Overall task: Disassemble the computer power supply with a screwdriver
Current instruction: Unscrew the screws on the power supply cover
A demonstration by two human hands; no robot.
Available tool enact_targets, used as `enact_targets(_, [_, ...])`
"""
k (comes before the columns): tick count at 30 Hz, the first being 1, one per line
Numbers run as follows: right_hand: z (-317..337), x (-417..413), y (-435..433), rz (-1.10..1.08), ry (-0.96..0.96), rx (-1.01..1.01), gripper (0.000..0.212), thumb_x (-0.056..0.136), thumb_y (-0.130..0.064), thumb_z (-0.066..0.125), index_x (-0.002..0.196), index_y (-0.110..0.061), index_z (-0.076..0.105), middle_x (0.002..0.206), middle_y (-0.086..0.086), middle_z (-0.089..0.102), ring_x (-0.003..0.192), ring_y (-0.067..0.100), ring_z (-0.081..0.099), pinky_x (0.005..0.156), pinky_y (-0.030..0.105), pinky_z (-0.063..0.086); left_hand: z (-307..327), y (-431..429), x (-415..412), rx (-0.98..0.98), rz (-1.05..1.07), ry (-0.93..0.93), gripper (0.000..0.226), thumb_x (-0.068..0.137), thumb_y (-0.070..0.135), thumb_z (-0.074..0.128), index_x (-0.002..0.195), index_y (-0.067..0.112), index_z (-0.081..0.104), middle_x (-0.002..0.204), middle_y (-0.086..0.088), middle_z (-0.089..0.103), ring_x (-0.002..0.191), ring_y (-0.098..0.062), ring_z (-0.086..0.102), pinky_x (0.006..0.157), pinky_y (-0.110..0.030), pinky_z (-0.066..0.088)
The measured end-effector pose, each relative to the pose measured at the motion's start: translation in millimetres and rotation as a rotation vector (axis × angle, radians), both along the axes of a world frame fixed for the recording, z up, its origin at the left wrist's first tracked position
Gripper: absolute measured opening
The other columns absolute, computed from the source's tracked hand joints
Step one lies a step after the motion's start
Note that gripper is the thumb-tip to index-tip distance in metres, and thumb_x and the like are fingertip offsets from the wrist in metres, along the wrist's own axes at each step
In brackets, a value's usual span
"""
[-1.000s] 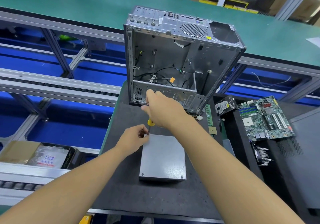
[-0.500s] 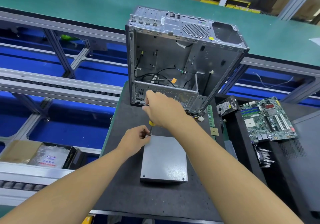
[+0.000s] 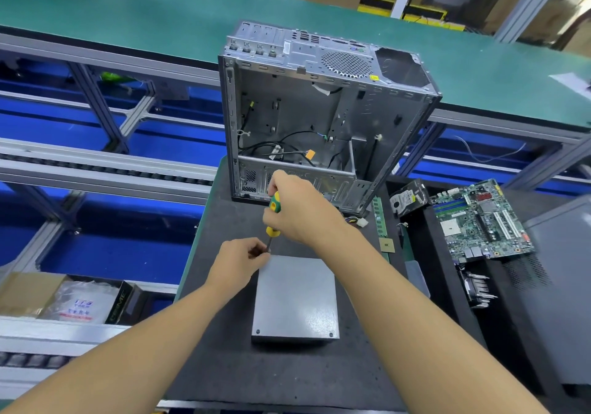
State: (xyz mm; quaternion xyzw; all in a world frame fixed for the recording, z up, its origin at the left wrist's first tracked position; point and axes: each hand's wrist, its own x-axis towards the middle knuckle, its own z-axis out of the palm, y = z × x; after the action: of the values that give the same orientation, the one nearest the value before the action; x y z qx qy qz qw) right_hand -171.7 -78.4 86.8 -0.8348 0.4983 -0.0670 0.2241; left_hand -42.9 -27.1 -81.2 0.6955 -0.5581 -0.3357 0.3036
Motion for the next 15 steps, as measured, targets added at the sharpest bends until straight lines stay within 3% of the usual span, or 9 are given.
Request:
enact_targets(4, [5.8,-18.8,-1.9,-0.143,-0.197,-0.055,0.021,0.089,-0.022,0.060,0.102,-0.009,0.051,0.096,0.007,0.056,0.080,0.022,0.053,0.062,0.036,0.045,4.3,-4.2,-3.7,-0.108,0.042,0.014,0.010,0.085,0.018,0.076,0.081,0.025,0.071,0.077,0.014,0.071,0.077,0.004,0.065,0.069,-0.007,0.047])
enact_targets(7, [10.9,-39.9,-4.5,-0.264,-0.318,-0.126,0.017,0.095,-0.024,0.054,0.096,-0.009,0.045,0.081,0.006,0.056,0.057,0.006,0.055,0.049,0.027,0.038,8.7,-8.7,-8.2,-0.140,0.115,0.096,0.011,0.082,0.018,0.079,0.078,0.023,0.071,0.073,0.010,0.072,0.072,-0.001,0.066,0.066,-0.008,0.047])
enact_targets(9, [11.4,-56.2,-6.4,-0.338,-0.296,-0.180,0.017,0.096,-0.024,0.049,0.093,-0.009,0.042,0.077,0.010,0.058,0.052,0.011,0.054,0.048,0.034,0.038,13.8,-11.5,-16.4,-0.139,0.103,0.235,0.015,0.080,0.015,0.081,0.076,0.025,0.071,0.076,0.008,0.073,0.071,-0.003,0.067,0.066,-0.012,0.051])
enact_targets(12, [7.1,-81.5,-7.6,-0.356,-0.363,-0.096,0.010,0.094,-0.017,0.050,0.094,-0.010,0.044,0.084,0.015,0.061,0.060,0.025,0.058,0.056,0.042,0.048,19.5,-14.9,-36.7,-0.076,0.057,0.540,0.018,0.079,0.006,0.082,0.079,0.023,0.077,0.082,0.002,0.077,0.076,-0.006,0.070,0.067,-0.014,0.053])
enact_targets(15, [-3.1,-105.4,-5.8,-0.227,-0.379,-0.110,0.013,0.088,-0.006,0.053,0.092,-0.018,0.051,0.089,0.000,0.062,0.072,0.018,0.054,0.068,0.038,0.050,20.3,-18.0,-57.8,0.056,0.068,0.880,0.016,0.088,-0.001,0.071,0.100,0.008,0.075,0.090,-0.011,0.077,0.083,-0.019,0.074,0.072,-0.023,0.059])
